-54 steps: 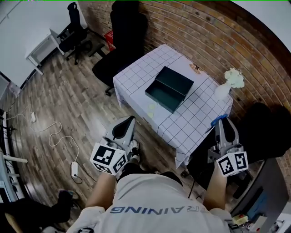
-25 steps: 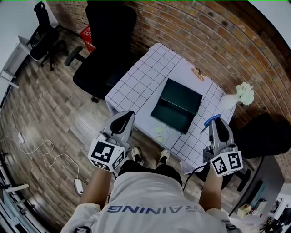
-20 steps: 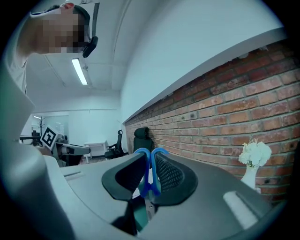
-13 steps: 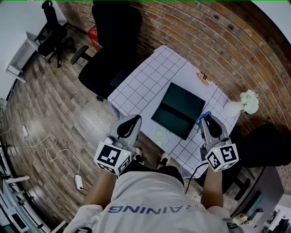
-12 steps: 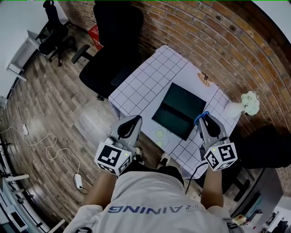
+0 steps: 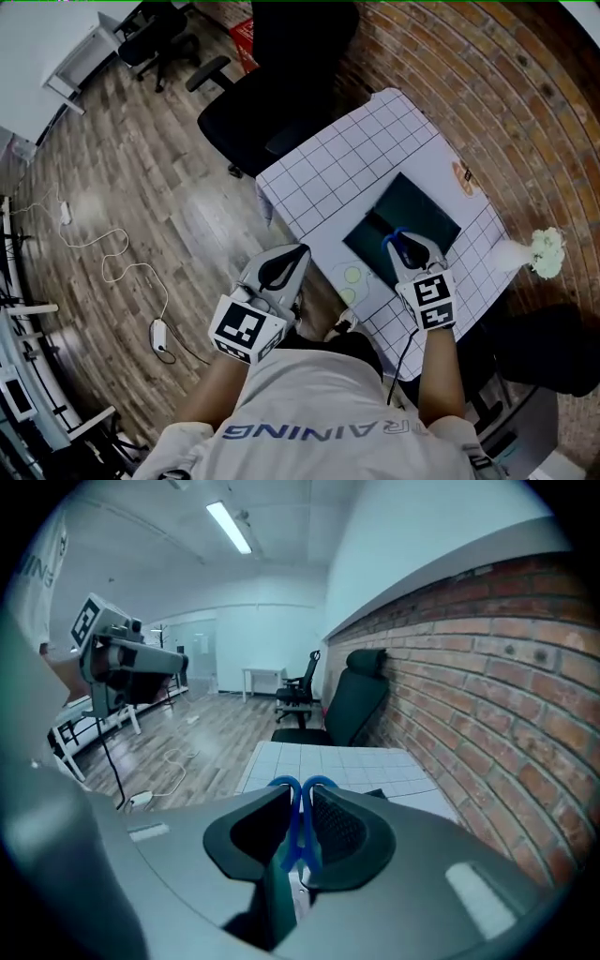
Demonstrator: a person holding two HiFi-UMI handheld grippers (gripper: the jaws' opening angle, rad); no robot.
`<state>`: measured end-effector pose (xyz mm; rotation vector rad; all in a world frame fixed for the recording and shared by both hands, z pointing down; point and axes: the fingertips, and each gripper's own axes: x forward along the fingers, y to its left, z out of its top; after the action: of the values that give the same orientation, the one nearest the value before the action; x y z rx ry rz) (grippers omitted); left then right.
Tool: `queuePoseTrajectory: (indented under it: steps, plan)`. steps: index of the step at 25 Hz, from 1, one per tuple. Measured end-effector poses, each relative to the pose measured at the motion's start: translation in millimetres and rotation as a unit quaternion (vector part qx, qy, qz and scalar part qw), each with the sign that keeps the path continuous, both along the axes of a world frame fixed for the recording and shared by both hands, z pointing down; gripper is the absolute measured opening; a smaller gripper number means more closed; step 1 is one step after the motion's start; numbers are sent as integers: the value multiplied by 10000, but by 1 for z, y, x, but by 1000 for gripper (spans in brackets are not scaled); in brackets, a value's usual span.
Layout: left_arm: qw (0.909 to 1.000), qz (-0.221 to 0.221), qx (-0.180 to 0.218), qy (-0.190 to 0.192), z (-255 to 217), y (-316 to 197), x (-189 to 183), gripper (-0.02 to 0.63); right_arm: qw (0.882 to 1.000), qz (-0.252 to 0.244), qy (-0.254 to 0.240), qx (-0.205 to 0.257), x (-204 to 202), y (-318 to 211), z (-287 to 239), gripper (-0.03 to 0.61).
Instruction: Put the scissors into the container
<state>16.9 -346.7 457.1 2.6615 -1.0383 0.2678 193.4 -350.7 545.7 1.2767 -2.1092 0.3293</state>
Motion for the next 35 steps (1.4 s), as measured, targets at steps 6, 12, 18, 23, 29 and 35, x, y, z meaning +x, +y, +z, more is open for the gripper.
queuePoseTrajectory:
  steps: [6, 12, 18, 23, 29, 35]
  plan:
    - [9993, -347, -104, -74, 10, -1, -24, 0, 9957, -268, 318, -833, -18, -16, 64, 91]
    - [9976, -663, -165, -138, 14, 0, -48, 0, 9822, -658, 868, -1529, -28, -22, 122, 92]
    - [9958, -860, -253, -161, 19, 3, -65, 0, 9654, -875, 1293, -2091, -29, -22, 157, 92]
    - [9955, -907, -253, -141, 19, 0, -68, 0, 9611, -875, 1393, -2218, -27, -23, 168, 94]
    - [9964, -806, -233, -108, 16, -4, -63, 0, 9631, -759, 1275, -2248, -21, -20, 159, 117]
    - [9984, -553, -110, 17, 4, -14, -46, 0, 9889, -48, 569, -1370, -3, -29, 88, 83]
